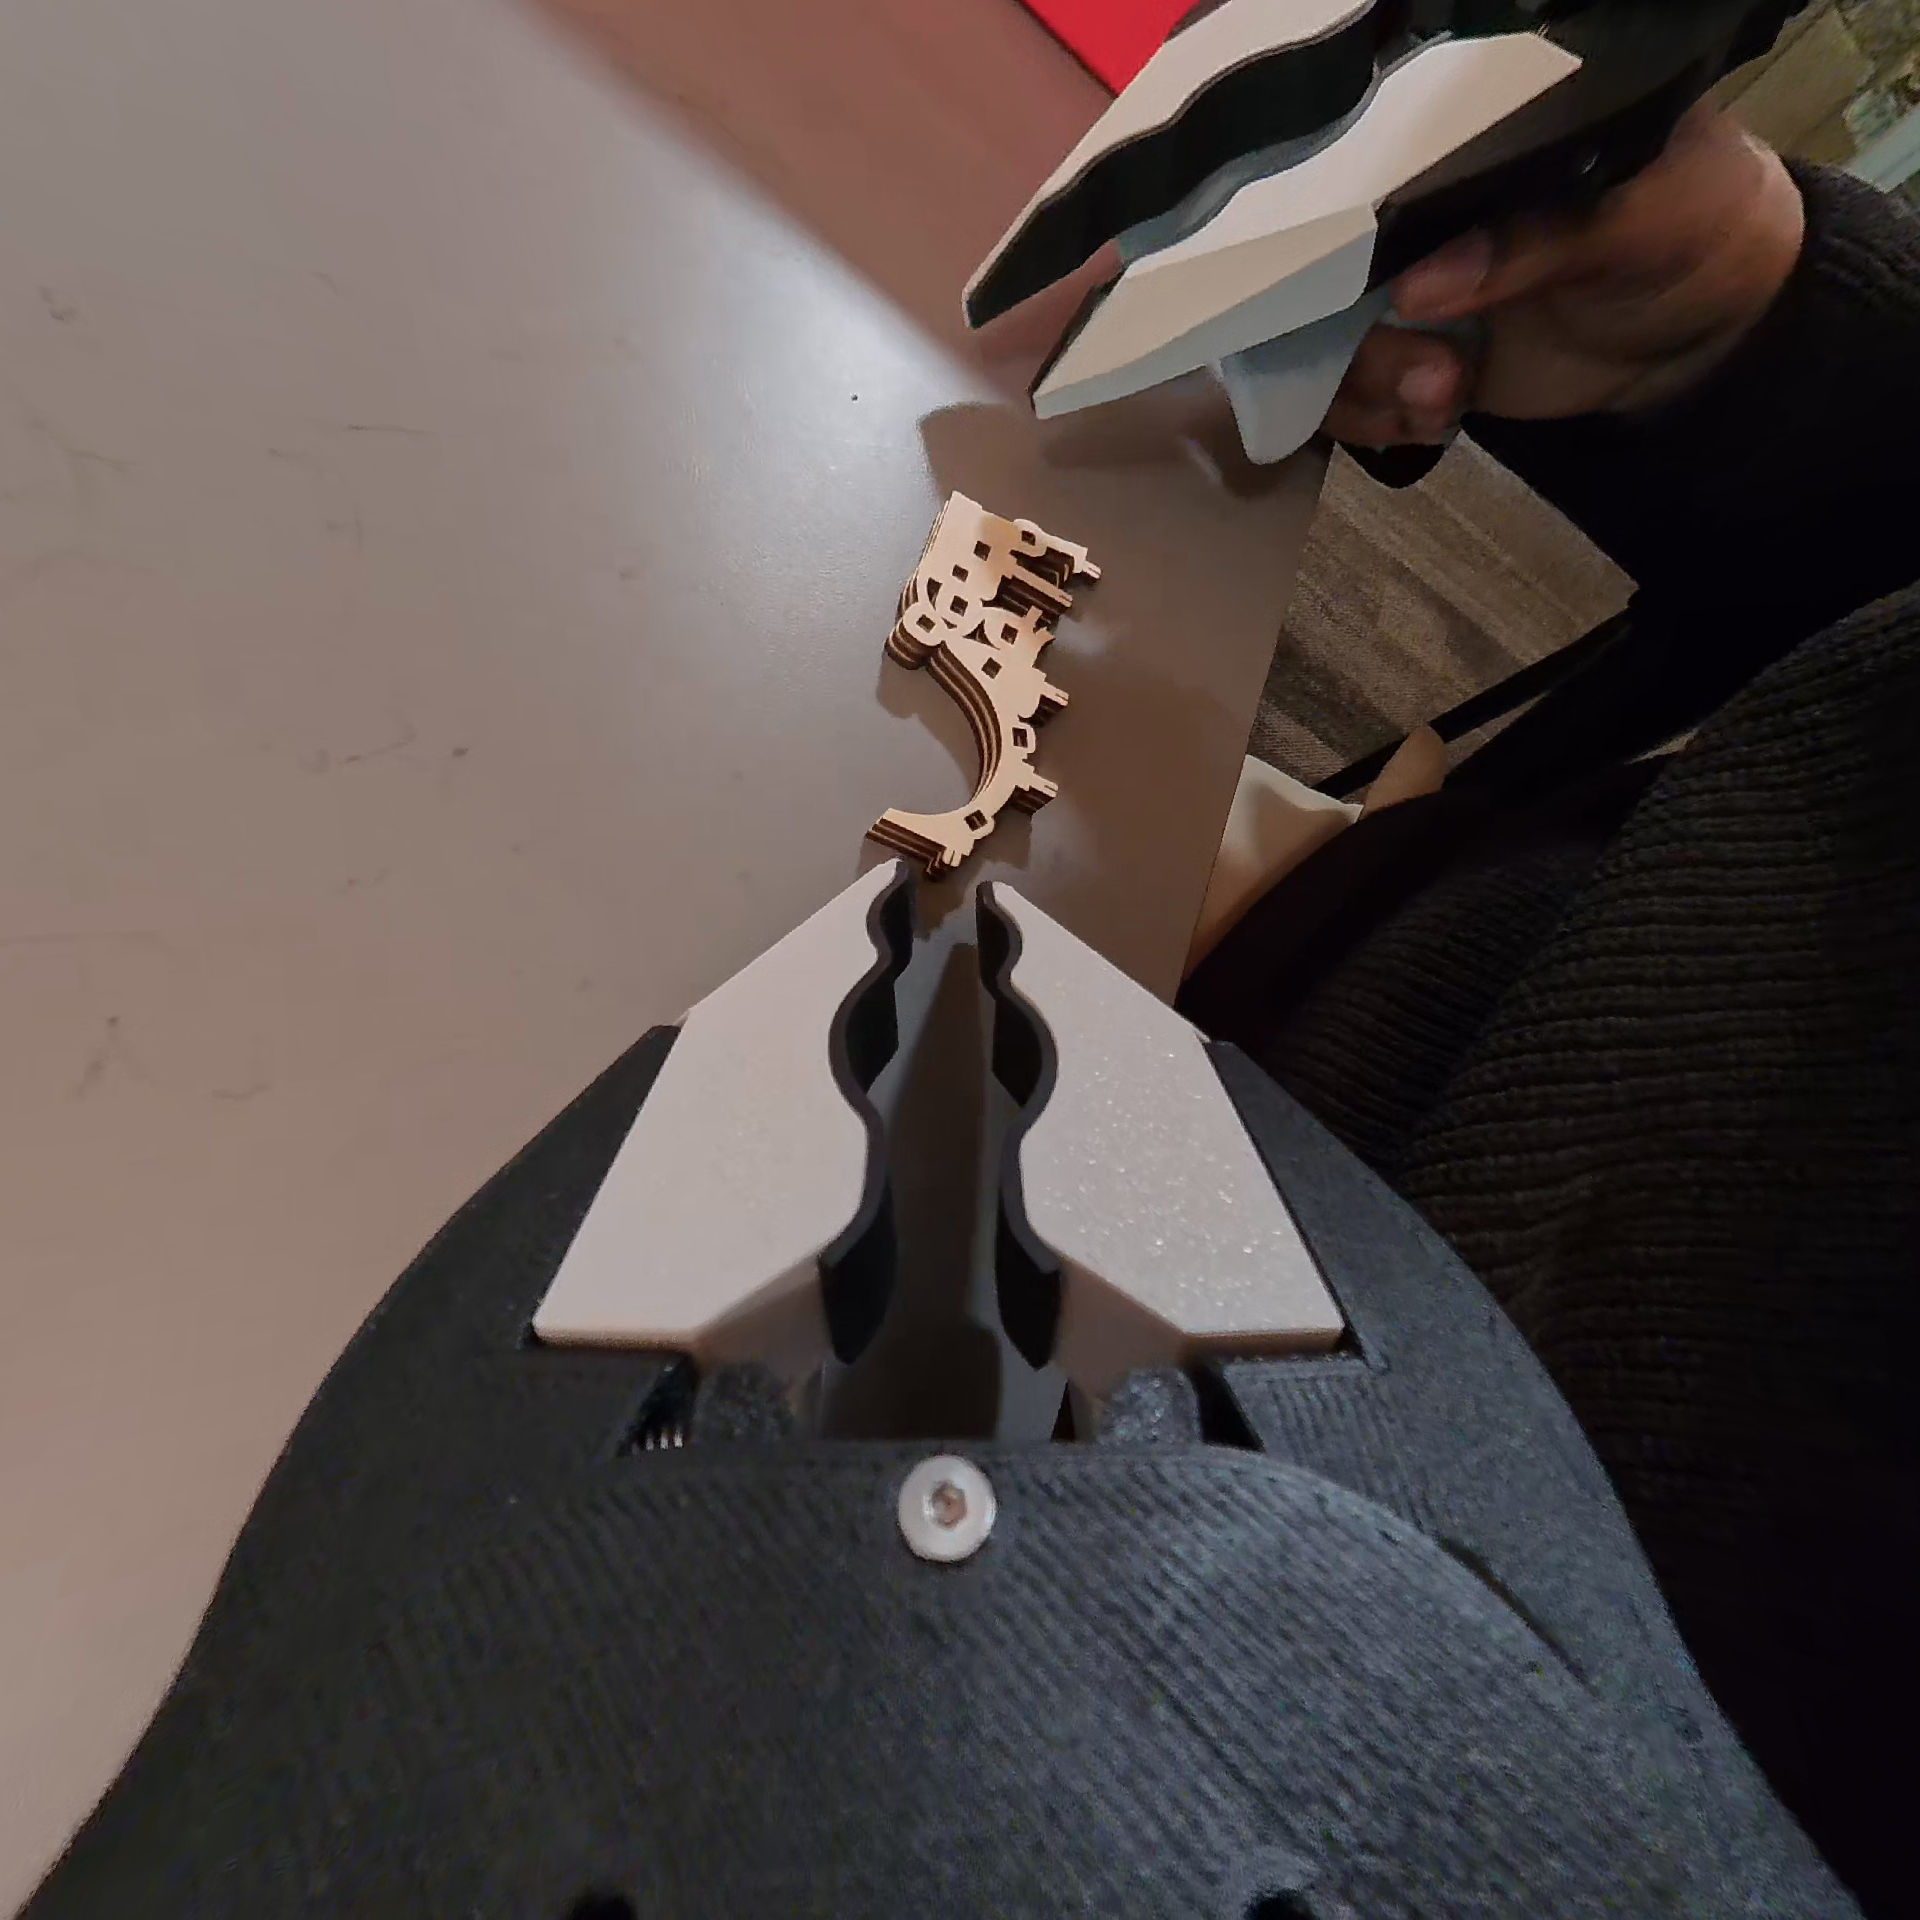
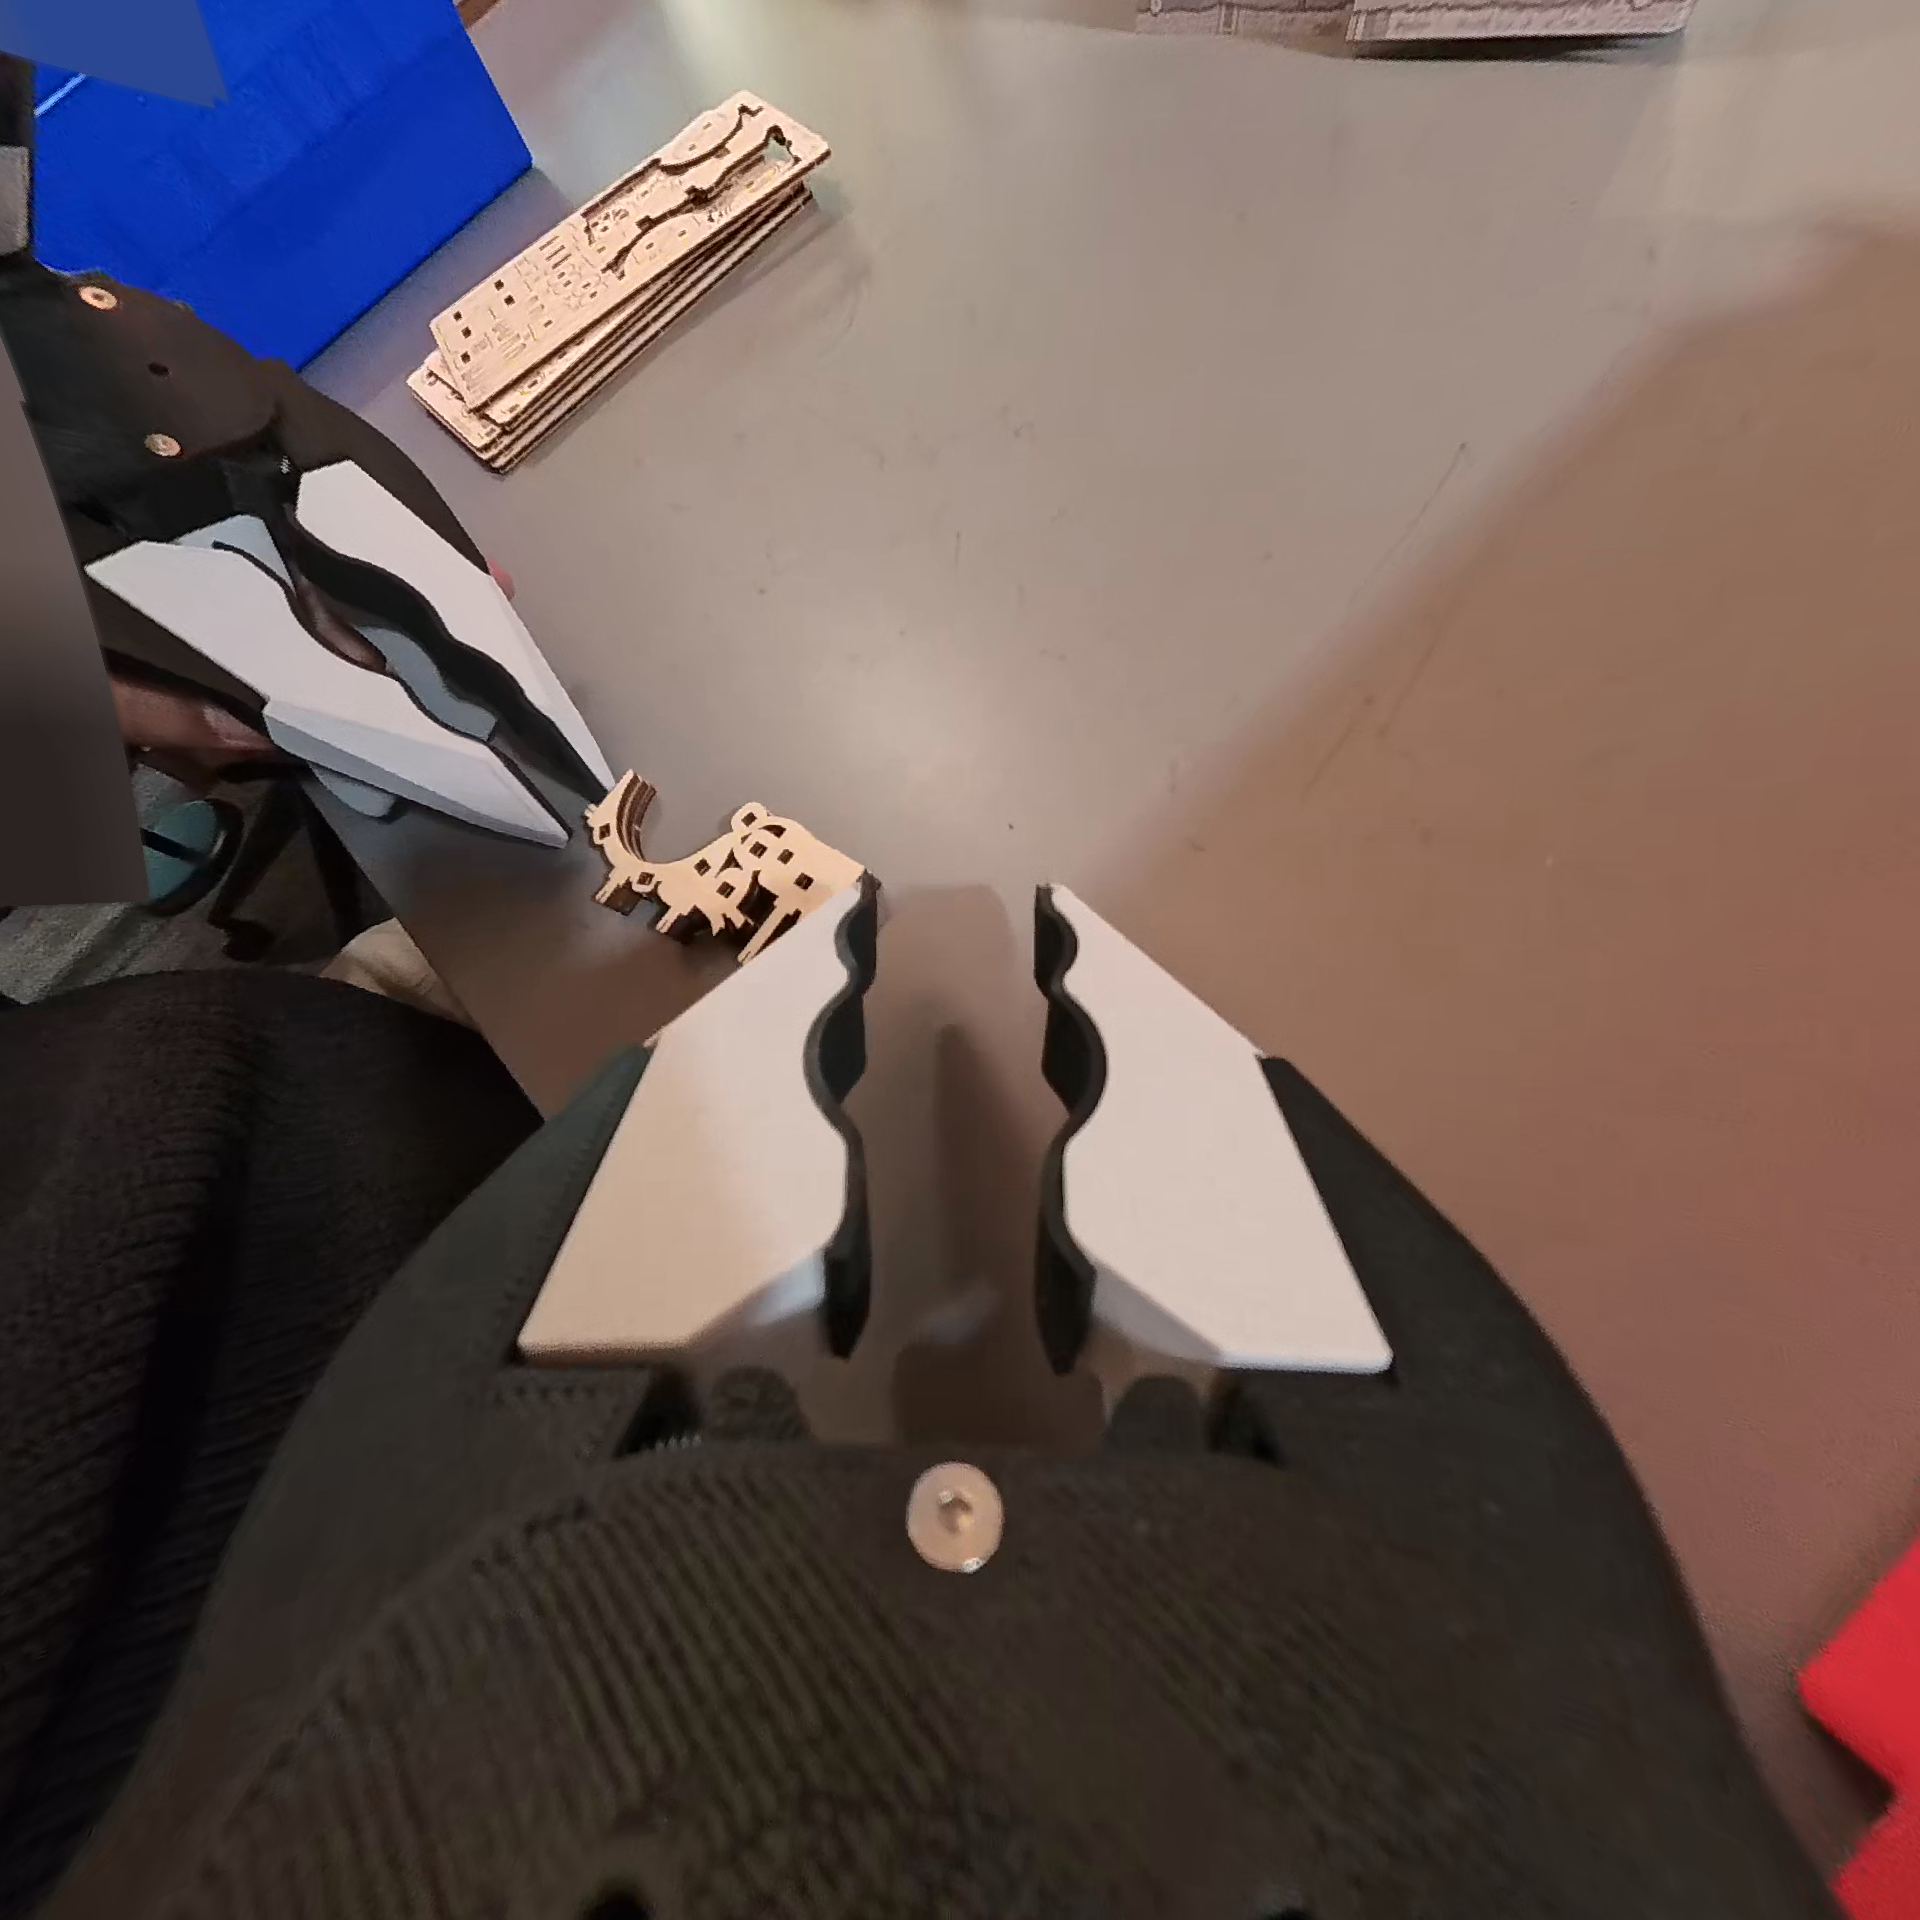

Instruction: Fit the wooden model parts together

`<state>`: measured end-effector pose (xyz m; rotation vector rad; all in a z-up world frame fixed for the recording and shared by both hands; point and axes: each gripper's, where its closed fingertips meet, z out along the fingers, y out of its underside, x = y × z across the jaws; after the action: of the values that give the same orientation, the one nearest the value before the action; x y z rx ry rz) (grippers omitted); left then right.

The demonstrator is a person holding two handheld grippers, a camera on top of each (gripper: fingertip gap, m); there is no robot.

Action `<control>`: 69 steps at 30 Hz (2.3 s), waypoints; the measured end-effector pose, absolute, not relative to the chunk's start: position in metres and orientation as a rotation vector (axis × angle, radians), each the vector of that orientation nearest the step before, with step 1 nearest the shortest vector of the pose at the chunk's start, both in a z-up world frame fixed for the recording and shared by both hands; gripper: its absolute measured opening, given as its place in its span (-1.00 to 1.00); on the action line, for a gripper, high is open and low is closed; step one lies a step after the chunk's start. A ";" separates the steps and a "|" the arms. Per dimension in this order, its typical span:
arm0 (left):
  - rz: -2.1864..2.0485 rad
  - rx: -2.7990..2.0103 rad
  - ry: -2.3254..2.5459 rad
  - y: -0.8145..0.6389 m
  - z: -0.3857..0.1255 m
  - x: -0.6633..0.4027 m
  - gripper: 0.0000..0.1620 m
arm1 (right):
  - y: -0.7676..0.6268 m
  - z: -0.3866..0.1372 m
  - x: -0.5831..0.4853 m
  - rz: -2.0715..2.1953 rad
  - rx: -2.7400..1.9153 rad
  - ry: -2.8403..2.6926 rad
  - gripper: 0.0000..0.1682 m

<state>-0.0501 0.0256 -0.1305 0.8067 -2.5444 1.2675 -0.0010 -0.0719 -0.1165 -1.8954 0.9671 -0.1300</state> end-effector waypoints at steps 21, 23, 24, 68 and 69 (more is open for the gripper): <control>1.282 0.855 -2.466 0.024 -0.129 -0.049 -0.86 | -0.070 -0.122 -0.003 -0.061 -1.902 0.989 -0.66; 1.276 0.866 -2.475 0.025 -0.130 -0.048 -0.89 | -0.070 -0.122 -0.004 -0.063 -1.904 0.987 -0.66; 1.275 0.870 -2.476 0.025 -0.130 -0.047 -0.90 | -0.070 -0.122 -0.004 -0.064 -1.904 0.987 -0.66; 1.275 0.878 -2.432 0.023 -0.130 -0.049 -0.90 | -0.052 -0.121 -0.039 0.186 -1.930 0.876 -0.69; 1.275 0.879 -2.430 0.023 -0.130 -0.049 -0.90 | -0.050 -0.121 -0.042 0.199 -1.939 0.857 -0.70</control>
<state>-0.0492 0.0229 -0.1299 0.8789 -2.4298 1.2747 -0.0422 -0.0498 -0.1213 -1.9394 0.8567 0.1990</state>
